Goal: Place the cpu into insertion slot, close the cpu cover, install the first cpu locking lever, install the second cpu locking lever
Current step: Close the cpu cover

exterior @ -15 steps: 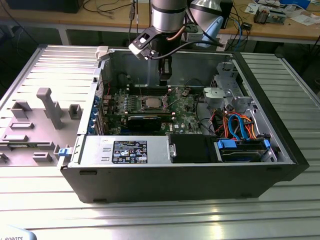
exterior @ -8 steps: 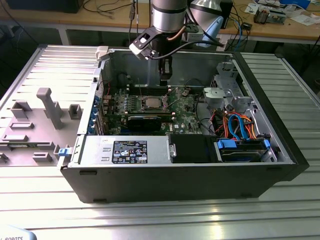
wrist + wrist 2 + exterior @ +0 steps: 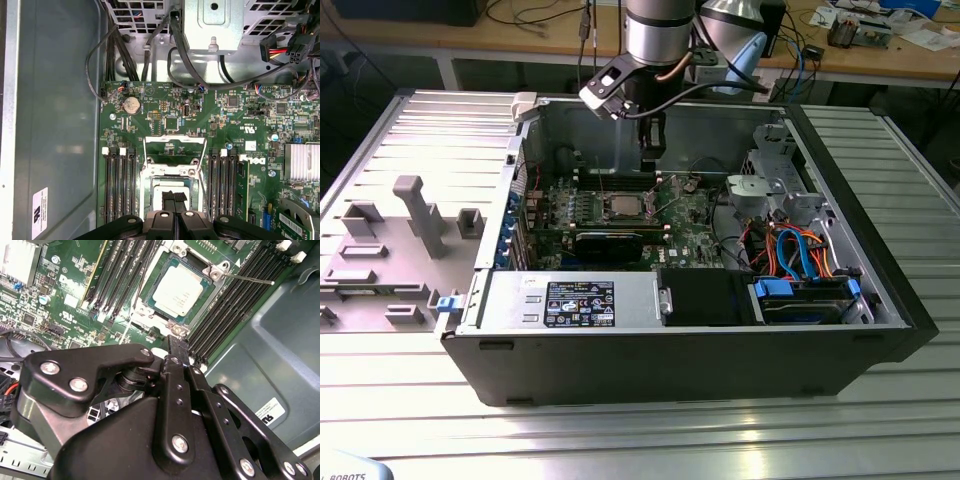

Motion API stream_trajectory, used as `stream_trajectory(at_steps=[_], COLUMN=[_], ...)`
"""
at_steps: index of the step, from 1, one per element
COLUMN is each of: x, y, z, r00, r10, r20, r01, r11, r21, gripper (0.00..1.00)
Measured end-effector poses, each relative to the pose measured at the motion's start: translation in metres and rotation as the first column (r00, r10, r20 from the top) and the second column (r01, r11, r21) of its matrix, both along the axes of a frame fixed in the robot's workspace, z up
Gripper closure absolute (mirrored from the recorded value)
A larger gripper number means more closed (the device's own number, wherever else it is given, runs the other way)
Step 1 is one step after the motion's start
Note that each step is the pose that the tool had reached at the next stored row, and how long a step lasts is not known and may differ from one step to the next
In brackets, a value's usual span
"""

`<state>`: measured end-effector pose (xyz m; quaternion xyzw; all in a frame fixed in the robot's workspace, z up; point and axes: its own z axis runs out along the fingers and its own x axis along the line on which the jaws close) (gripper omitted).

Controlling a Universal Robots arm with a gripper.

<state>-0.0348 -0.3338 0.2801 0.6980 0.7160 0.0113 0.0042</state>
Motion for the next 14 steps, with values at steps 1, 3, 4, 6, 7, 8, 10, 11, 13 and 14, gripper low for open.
stream_trajectory(at_steps=[1, 3, 4, 6, 7, 8, 10, 11, 13, 14], x=[0.0004, 0.0007, 0.0008, 0.0011, 0.0014, 0.0017, 0.0021, 0.0022, 0.0026, 0.0028], y=[0.0, 0.0, 0.0, 0.0, 0.0, 0.0, 0.0, 0.0, 0.0, 0.0], z=[0.0, 0.0, 0.0, 0.0, 0.0, 0.0, 0.0, 0.0, 0.0, 0.0], r00=[1.0, 1.0, 1.0, 1.0, 1.0, 1.0, 1.0, 1.0, 1.0, 1.0], r10=[0.0, 0.0, 0.0, 0.0, 0.0, 0.0, 0.0, 0.0, 0.0, 0.0], r20=[0.0001, 0.0001, 0.0, 0.0, 0.0, 0.0, 0.0, 0.0, 0.0, 0.0], r01=[0.0, 0.0, 0.0, 0.0, 0.0, 0.0, 0.0, 0.0, 0.0, 0.0], r11=[1.0, 1.0, 1.0, 1.0, 1.0, 1.0, 1.0, 1.0, 1.0, 1.0], r21=[0.0, 0.0, 0.0, 0.0, 0.0001, 0.0, 0.0, 0.0, 0.0, 0.0], gripper=[0.89, 0.89, 0.89, 0.89, 0.89, 0.89, 0.89, 0.89, 0.89, 0.89])
